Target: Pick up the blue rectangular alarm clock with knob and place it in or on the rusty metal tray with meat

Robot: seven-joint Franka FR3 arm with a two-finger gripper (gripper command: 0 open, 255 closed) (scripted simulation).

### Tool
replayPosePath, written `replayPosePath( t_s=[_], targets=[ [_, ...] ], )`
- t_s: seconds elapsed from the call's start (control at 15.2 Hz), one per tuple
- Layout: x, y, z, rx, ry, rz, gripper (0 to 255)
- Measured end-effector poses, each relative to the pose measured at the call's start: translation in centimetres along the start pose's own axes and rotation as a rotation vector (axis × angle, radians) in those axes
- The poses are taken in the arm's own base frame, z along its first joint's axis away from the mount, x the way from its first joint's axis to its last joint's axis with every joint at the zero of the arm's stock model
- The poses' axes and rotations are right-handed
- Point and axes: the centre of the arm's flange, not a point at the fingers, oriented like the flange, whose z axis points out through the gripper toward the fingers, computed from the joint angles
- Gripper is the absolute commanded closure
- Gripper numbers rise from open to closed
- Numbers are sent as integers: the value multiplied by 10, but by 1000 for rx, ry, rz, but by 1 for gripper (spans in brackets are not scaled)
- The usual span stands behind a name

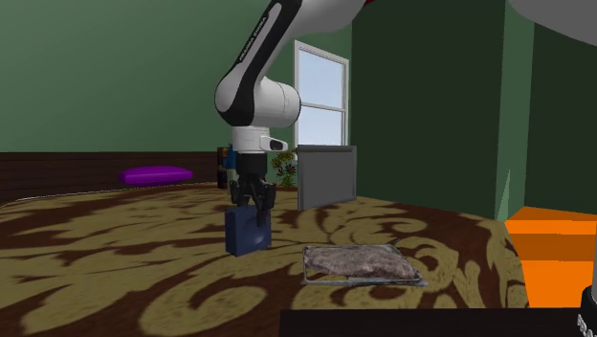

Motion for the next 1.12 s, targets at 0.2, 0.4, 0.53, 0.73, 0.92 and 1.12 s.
replayPosePath(
  t_s=[0.2, 0.4, 0.53, 0.73, 0.92, 1.12],
  targets=[
    [1, 0, -17, 0, 0, 0, 255],
    [0, -1, -32, 0, 0, 0, 255],
    [1, -1, -41, 0, 0, 0, 255],
    [0, 0, -58, 0, 0, 0, 255],
    [0, 0, -74, 0, 0, 0, 255],
    [8, 15, -84, 0, 0, 0, 255]
  ],
)
